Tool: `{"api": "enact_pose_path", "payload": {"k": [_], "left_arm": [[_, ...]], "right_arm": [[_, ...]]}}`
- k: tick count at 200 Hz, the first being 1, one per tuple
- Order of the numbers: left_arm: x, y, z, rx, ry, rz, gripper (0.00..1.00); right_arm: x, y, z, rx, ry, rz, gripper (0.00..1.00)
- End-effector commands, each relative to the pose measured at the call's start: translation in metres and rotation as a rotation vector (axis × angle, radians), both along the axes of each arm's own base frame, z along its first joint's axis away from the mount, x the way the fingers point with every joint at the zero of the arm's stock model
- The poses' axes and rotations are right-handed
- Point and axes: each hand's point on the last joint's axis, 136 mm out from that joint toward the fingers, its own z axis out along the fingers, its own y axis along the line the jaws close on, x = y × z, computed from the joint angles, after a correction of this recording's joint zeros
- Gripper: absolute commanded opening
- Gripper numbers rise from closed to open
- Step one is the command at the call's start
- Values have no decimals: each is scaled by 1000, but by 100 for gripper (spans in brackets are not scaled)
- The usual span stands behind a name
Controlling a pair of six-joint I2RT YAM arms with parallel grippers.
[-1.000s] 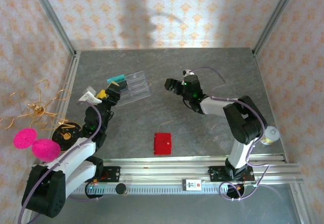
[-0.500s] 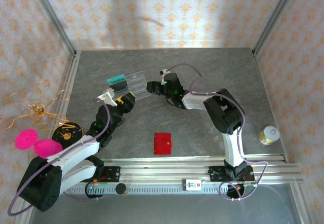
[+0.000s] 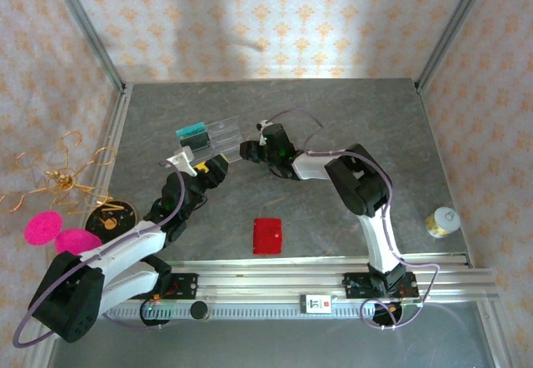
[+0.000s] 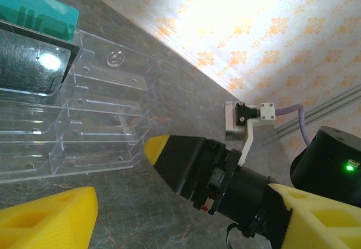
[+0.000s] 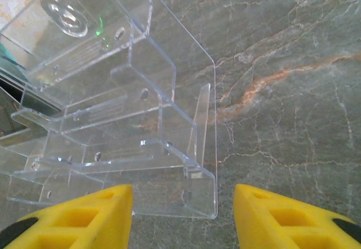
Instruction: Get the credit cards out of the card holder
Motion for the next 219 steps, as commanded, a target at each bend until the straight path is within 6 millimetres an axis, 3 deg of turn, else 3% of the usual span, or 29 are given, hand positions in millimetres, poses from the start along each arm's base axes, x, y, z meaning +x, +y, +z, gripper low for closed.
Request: {"api": "enact_pose_path", "payload": {"k": [1,57,130,179,219], "left_arm": [[2,-9,16,6,-36,-36,77],[0,-10,15,5,-35,-47,77],[-2,-13,13,0,-30,-62,77],[-2,-16,15,-7,-25,-75,77],[-2,-19,15,-8,-17,-90,78]], "right_arm": [[4,6,-4,-12,-7,13,49],[10,9,-14,-18,13,-11,44],[6,-6,-21,-69,25,-76,24],[-3,-36,-11,-112,7,-189,17],[-16,-78,-5,-184,19,-328,16]]}}
